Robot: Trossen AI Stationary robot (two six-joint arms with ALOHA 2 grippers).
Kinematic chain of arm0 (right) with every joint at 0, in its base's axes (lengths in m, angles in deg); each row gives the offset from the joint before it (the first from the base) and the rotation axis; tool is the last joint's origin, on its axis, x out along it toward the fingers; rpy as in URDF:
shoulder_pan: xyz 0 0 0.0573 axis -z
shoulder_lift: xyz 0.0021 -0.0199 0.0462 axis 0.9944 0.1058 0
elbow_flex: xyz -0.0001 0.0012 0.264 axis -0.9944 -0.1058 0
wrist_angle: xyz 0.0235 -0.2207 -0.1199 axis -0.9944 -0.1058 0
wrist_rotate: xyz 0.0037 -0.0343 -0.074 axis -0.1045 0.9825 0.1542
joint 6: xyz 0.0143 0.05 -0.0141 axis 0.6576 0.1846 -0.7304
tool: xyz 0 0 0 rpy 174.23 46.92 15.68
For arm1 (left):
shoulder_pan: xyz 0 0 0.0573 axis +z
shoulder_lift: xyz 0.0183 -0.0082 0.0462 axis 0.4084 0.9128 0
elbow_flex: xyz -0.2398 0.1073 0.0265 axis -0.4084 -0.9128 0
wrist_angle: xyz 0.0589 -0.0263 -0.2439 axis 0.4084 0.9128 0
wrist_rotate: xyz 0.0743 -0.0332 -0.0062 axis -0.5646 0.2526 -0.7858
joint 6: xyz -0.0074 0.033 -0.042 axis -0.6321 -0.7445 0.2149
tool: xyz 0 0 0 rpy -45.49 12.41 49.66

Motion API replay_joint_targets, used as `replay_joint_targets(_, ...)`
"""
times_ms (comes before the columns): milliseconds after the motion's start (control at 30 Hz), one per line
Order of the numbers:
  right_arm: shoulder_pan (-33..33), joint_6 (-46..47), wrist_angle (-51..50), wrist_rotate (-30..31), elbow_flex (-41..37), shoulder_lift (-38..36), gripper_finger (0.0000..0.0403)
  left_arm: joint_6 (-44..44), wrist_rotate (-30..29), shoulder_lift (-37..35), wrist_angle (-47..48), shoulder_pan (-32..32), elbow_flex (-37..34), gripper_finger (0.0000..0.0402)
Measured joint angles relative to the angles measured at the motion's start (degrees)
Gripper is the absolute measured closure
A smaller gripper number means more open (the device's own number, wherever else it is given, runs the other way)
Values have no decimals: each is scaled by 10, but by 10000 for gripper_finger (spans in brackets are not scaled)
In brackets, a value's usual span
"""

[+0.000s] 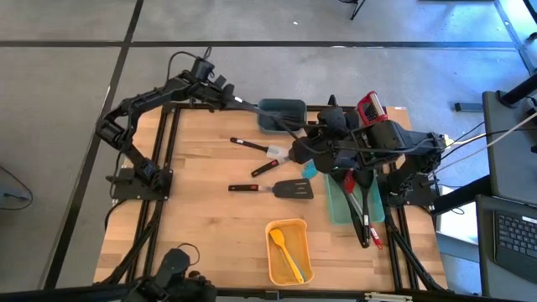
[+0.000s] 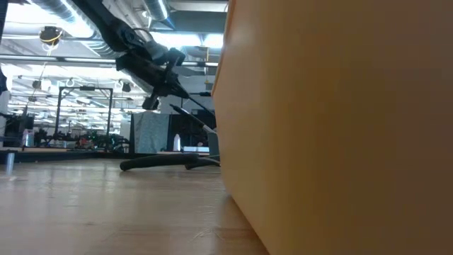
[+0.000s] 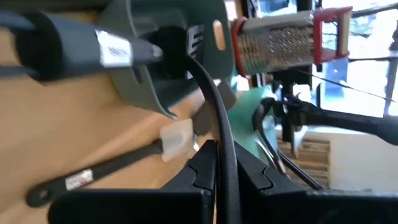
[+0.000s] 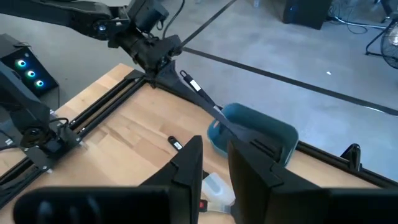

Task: Pick & Place Kitchen Items
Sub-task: Put the large black spatula into the blue bin

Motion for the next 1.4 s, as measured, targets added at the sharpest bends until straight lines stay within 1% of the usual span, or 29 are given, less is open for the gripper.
replay_joint_targets(133, 0, 1, 2, -1, 0, 0, 325, 4, -21, 9, -13, 0, 0, 387)
replay_joint_targets(467, 0, 2, 10, 2, 0, 0, 325, 10, -21, 34, -29, -2, 0, 387)
replay_joint_targets(667, 3, 2, 11, 3, 0, 0, 325, 10, -24, 35, -31, -4, 0, 386)
replay_joint_targets(900, 3, 2, 18, 3, 0, 0, 325, 1, -53, 36, -32, -4, 0, 345)
replay_joint_targets(1000, 3, 2, 18, 3, 0, 0, 325, -1, -53, 36, -37, -4, 0, 330)
replay_joint_targets(1133, 3, 2, 21, 3, 0, 0, 325, -8, -50, 36, -37, -5, 0, 309)
replay_joint_targets(1400, 3, 2, 22, 3, 0, 0, 325, -13, -23, 36, -31, -9, 0, 245)
